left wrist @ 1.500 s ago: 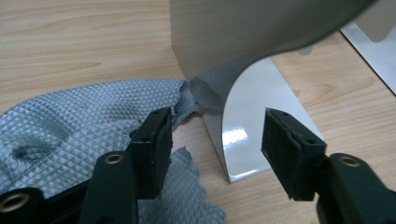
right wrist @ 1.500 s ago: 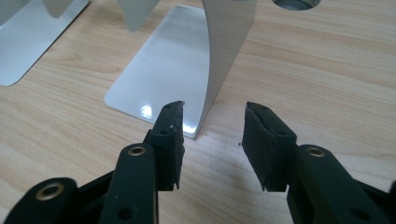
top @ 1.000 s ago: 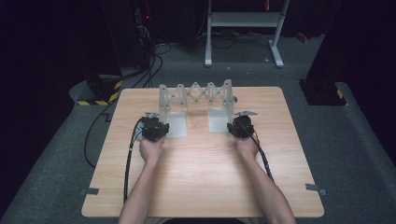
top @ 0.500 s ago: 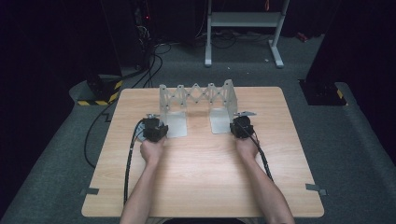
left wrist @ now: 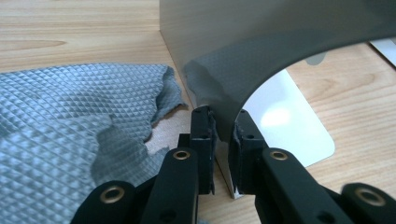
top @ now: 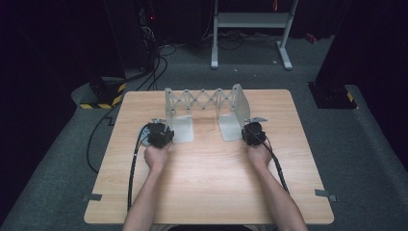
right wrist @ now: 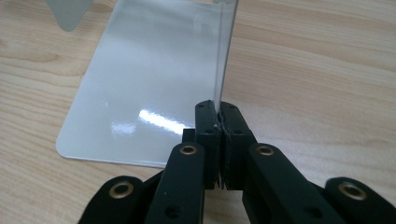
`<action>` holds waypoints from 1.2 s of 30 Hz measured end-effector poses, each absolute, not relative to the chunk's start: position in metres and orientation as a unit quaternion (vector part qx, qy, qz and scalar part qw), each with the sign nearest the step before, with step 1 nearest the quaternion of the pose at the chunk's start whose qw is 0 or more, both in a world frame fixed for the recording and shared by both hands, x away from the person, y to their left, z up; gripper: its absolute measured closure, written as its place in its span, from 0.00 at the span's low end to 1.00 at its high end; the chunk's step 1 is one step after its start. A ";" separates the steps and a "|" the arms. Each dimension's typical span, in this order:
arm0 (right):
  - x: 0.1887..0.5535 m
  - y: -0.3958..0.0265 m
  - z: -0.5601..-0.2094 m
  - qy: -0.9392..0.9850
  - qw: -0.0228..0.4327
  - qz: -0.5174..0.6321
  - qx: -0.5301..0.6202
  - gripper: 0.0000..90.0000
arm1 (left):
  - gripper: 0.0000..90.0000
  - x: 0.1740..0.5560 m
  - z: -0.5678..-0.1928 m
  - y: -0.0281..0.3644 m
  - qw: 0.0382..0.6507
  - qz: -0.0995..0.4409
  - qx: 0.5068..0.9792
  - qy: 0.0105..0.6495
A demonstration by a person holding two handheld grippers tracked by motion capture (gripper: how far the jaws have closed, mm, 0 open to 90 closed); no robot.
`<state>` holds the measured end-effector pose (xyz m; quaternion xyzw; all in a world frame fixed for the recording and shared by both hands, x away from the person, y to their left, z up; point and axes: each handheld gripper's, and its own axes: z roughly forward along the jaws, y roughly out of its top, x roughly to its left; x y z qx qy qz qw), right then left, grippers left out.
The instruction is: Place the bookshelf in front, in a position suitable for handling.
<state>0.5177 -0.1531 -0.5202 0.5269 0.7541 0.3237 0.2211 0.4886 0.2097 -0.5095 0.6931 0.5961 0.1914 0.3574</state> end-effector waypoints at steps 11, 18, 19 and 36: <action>0.498 -0.171 -0.521 0.753 0.216 0.330 0.526 0.98 | 0.90 0.477 -0.510 0.203 0.362 0.187 0.708 0.576; 0.487 -0.178 -0.521 0.756 0.221 0.327 0.521 0.98 | 0.90 0.470 -0.510 0.200 0.365 0.184 0.716 0.566; 0.484 -0.181 -0.521 0.756 0.222 0.330 0.520 0.98 | 0.90 0.468 -0.510 0.200 0.365 0.182 0.718 0.564; 0.458 -0.193 -0.522 0.753 0.218 0.339 0.520 0.97 | 0.90 0.450 -0.510 0.195 0.371 0.176 0.735 0.539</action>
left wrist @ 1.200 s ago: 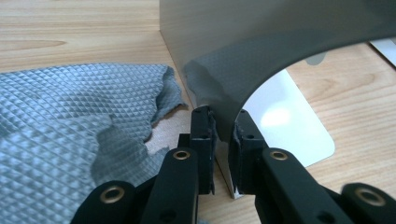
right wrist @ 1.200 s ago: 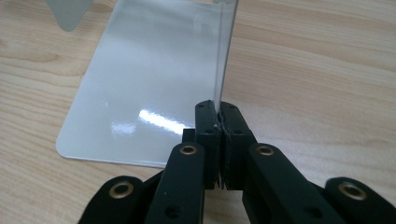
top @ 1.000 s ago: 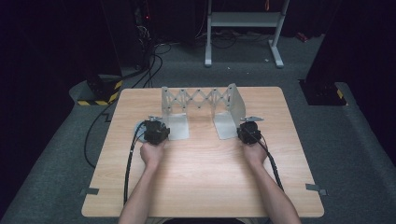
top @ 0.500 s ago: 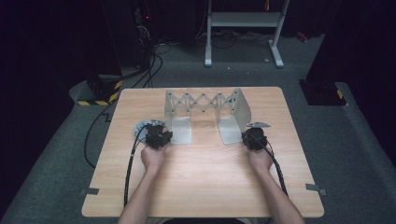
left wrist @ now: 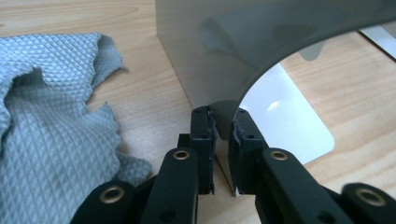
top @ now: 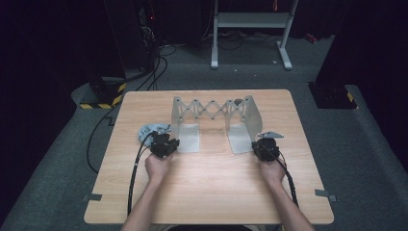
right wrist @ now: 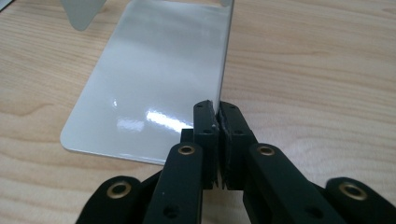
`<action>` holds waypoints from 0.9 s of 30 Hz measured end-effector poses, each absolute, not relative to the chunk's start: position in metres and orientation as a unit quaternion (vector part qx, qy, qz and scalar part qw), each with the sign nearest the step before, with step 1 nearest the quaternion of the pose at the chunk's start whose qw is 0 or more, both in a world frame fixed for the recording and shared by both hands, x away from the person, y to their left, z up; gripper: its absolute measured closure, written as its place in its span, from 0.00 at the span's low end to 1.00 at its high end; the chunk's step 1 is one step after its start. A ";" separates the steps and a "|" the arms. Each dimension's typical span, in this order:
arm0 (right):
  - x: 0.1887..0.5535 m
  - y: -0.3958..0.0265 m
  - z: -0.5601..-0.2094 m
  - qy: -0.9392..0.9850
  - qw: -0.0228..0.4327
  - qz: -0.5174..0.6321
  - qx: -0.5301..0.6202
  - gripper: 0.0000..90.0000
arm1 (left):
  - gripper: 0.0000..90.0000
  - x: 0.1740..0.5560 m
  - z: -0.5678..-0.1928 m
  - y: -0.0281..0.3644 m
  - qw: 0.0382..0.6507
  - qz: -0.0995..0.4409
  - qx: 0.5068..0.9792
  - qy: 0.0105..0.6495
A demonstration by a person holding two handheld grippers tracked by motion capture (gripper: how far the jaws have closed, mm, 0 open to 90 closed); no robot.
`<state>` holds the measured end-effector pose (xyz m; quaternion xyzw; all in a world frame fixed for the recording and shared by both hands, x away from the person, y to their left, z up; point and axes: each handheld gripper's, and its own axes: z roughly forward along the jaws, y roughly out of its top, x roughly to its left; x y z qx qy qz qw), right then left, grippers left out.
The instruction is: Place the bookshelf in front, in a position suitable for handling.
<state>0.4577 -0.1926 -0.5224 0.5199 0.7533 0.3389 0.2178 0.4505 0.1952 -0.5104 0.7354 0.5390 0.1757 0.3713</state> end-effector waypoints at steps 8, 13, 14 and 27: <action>0.443 -0.196 -0.523 0.754 0.219 0.340 0.517 0.97 | 0.90 0.441 -0.511 0.193 0.374 0.174 0.740 0.531; 0.430 -0.201 -0.523 0.756 0.217 0.341 0.515 0.96 | 0.90 0.432 -0.510 0.189 0.373 0.173 0.747 0.522; 0.427 -0.202 -0.523 0.756 0.218 0.341 0.515 0.96 | 0.90 0.432 -0.510 0.189 0.373 0.173 0.747 0.522; 0.406 -0.207 -0.524 0.756 0.222 0.347 0.508 0.94 | 0.90 0.410 -0.510 0.187 0.375 0.174 0.758 0.505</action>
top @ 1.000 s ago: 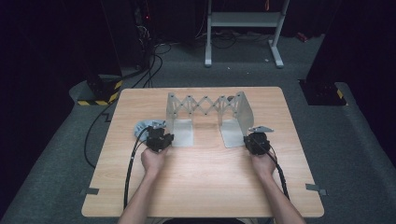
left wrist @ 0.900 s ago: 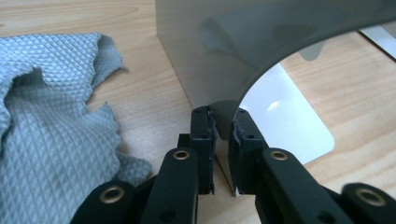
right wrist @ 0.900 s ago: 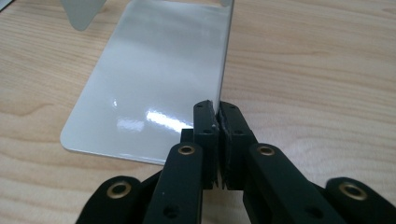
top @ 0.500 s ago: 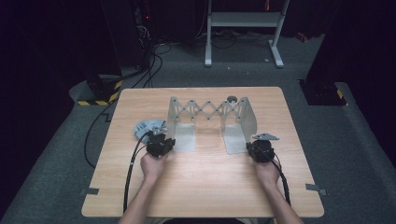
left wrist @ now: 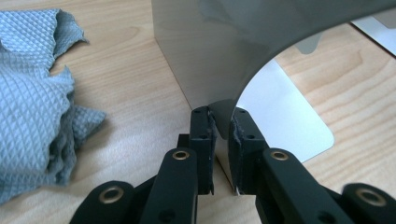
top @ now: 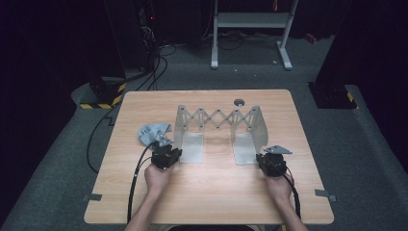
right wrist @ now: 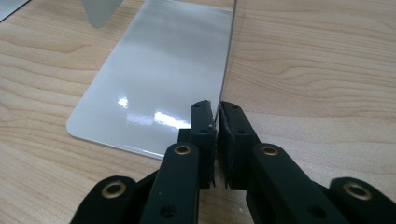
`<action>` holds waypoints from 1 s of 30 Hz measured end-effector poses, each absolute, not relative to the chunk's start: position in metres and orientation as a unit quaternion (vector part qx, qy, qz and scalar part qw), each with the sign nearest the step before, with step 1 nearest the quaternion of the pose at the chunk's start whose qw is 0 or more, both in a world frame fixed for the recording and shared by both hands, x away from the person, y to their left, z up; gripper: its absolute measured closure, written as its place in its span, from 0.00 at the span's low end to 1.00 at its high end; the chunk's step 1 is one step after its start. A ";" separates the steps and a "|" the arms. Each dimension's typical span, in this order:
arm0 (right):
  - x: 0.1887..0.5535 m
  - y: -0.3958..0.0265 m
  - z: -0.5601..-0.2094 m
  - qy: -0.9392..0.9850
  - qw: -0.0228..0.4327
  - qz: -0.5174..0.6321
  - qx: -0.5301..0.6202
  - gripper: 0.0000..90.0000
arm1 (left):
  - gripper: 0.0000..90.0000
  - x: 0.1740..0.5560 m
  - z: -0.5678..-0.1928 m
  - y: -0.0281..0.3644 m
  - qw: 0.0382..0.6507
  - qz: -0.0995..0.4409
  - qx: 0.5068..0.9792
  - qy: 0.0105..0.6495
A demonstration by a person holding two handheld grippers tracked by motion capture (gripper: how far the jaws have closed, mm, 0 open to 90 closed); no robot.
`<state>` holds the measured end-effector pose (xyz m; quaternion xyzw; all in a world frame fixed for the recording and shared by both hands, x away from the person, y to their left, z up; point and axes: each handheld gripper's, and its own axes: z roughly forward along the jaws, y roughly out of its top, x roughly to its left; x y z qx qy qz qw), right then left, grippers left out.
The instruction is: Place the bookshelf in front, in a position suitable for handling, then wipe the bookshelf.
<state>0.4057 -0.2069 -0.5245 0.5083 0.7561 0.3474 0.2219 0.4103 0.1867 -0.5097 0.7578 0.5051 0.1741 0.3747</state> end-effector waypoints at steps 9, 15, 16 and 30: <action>0.403 -0.202 -0.526 0.766 0.249 0.333 0.490 0.92 | 0.92 0.405 -0.510 0.196 0.378 0.166 0.758 0.505; 0.406 -0.204 -0.526 0.769 0.230 0.344 0.487 0.79 | 0.77 0.401 -0.506 0.196 0.376 0.183 0.764 0.491; 0.407 -0.205 -0.526 0.768 0.220 0.348 0.491 0.74 | 0.67 0.400 -0.504 0.196 0.378 0.183 0.765 0.488; 0.408 -0.204 -0.526 0.766 0.224 0.341 0.497 0.57 | 0.45 0.394 -0.491 0.234 0.396 0.217 0.736 0.505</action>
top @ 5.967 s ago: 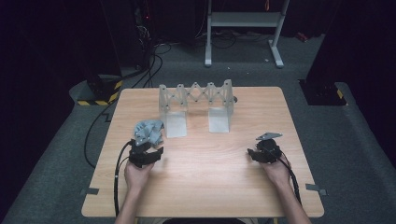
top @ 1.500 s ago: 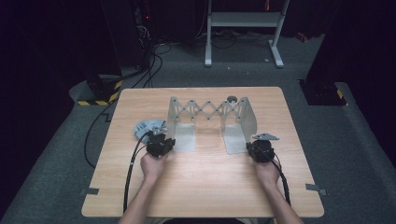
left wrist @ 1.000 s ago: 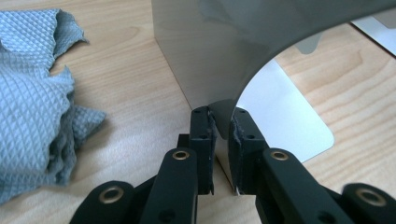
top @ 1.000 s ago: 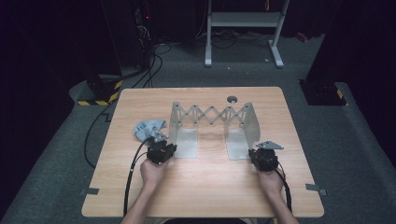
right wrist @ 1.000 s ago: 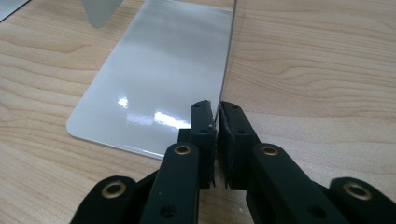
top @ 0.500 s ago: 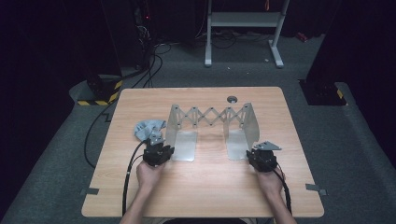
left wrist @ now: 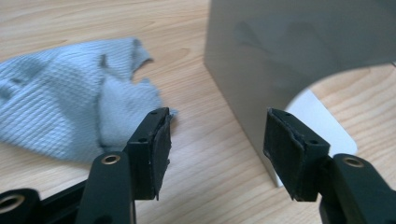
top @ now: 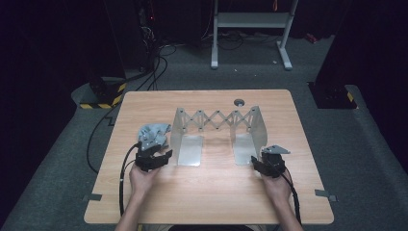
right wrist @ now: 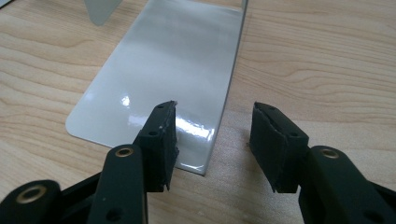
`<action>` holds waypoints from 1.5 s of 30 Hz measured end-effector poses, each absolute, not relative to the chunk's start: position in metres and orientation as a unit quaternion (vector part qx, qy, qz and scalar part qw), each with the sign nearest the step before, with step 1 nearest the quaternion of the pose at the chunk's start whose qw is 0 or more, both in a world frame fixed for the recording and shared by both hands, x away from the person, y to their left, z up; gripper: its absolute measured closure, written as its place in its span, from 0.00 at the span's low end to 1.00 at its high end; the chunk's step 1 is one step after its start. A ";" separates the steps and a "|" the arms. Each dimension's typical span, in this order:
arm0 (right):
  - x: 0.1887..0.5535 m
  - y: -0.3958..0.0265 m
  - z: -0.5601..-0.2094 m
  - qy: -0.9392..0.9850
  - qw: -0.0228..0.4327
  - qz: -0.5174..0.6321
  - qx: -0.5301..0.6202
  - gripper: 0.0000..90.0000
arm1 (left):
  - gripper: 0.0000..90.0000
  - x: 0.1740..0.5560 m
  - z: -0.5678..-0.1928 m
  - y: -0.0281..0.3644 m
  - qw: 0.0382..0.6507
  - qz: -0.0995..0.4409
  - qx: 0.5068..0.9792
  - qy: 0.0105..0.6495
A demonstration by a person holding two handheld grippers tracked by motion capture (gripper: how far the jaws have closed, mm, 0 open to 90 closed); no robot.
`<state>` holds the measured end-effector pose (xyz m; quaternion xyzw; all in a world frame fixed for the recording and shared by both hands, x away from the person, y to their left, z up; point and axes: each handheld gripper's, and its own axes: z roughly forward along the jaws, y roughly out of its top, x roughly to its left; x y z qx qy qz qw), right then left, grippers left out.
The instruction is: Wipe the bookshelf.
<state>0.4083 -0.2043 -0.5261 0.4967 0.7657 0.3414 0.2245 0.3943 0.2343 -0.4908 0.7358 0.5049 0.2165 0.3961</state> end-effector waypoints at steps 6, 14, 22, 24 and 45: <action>0.408 -0.204 -0.526 0.767 0.224 0.341 0.496 0.56 | 0.45 0.396 -0.487 0.248 0.391 0.206 0.732 0.518; 0.408 -0.204 -0.526 0.769 0.223 0.341 0.492 0.54 | 0.40 0.406 -0.475 0.260 0.383 0.215 0.731 0.523; 0.408 -0.204 -0.526 0.770 0.221 0.342 0.492 0.52 | 0.37 0.425 -0.463 0.275 0.373 0.210 0.717 0.550; 0.408 -0.204 -0.526 0.770 0.221 0.342 0.492 0.52 | 0.35 0.431 -0.462 0.277 0.358 0.220 0.718 0.555; 0.408 -0.203 -0.526 0.770 0.220 0.341 0.492 0.51 | 0.50 0.478 -0.507 0.270 0.302 0.215 0.729 0.575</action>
